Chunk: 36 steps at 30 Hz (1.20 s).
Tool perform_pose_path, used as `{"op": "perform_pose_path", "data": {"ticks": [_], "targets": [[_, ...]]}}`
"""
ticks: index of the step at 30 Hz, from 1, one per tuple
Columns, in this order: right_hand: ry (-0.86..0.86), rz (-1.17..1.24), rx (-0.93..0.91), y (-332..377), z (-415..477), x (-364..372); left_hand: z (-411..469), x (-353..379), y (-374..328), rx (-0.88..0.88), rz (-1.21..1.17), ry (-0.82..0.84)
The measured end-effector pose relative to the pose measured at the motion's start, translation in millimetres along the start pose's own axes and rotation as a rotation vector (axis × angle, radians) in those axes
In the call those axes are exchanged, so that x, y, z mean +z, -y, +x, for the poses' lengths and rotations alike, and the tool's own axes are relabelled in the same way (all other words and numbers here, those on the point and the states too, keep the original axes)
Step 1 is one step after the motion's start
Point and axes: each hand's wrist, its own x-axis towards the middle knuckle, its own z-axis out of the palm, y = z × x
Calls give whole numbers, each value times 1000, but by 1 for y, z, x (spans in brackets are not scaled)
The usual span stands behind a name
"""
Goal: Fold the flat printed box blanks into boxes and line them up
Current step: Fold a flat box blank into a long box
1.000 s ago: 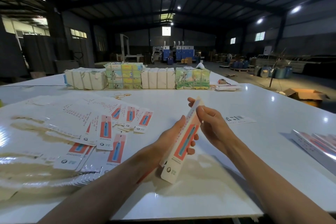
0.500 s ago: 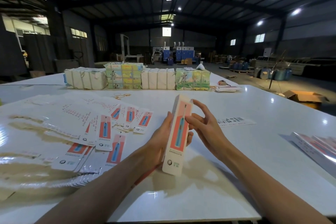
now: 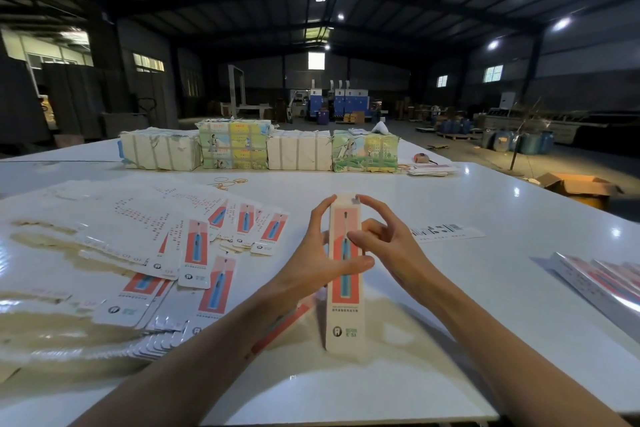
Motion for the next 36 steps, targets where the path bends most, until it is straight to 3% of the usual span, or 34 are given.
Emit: {"op": "perform_pose_path", "data": {"ticks": [7, 12, 20, 23, 28, 31, 36], "targets": [[-2, -79, 7, 5, -2, 4, 3, 1, 2, -12, 150, -22], [26, -110, 26, 7, -3, 9, 2, 2, 5, -79, -26, 49], [39, -98, 73, -1, 0, 9, -4, 5, 6, -149, -10, 15], [-35, -64, 79, -4, 4, 8, -5, 6, 2, -136, 17, -8], [-174, 43, 126, -10, 10, 0, -9, 11, -1, -152, 95, 96], [-147, -22, 68, -10, 9, -3, -8, 13, -1, -148, 160, 112], [-143, -202, -73, -6, 7, -3, -5, 9, 4, -198, 67, 129]]}}
